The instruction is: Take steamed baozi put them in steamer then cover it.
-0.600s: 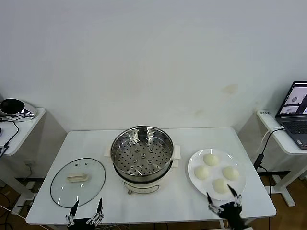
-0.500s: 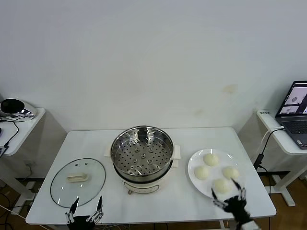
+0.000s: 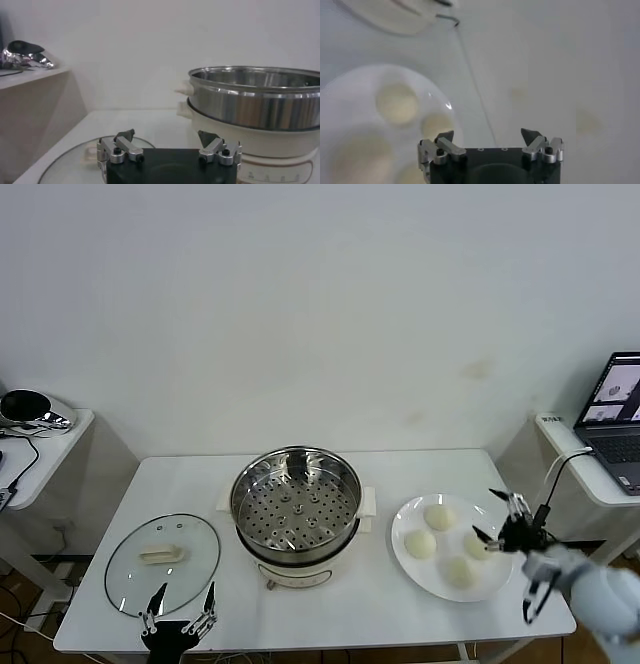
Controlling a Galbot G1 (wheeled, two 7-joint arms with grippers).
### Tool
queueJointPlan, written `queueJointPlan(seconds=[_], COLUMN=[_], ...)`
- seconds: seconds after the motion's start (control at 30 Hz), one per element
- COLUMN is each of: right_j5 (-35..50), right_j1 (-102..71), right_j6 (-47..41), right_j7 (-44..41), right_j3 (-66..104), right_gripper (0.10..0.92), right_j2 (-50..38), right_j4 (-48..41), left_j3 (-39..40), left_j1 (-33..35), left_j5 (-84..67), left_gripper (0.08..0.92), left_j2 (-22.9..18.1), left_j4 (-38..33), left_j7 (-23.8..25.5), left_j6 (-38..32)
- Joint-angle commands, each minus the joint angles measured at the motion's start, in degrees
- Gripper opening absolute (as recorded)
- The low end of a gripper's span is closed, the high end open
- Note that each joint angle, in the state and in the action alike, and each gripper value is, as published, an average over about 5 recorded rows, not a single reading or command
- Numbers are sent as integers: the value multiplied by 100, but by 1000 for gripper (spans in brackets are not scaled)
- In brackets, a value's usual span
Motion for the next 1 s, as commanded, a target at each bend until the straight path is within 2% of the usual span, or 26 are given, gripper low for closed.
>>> queueJointPlan(seconds=[0.03,0.17,0.37,0.77,1.0], right_j5=[577,855,1019,507,233], right_j1=[3928,4801,5244,5368,5313], right_j6=[-429,-600,-508,59,248], right_j7=[-1625,-2014,-2432,-2868,-2832], right_j3=[-3554,-4658,-5435,-5703,-5713], right_gripper=[823,823,823,823,823], right_j2=[-962,-856,-587,678,1211], right_j4=[-1291,-1650,-2102,-3258,-3716], left_j3=[8,-6,-44,-101,-141], left_j1=[-38,-50,-72,-91,-122], left_j5=[152,192,198,226,239], left_gripper=[823,823,823,823,823], left_j2=[-19,-2,20,-2,-11], left_j4=[-104,-91,-54,-13,36], left_j7=[24,9,-7,2,8], left_j6=[126,155,160,153,146])
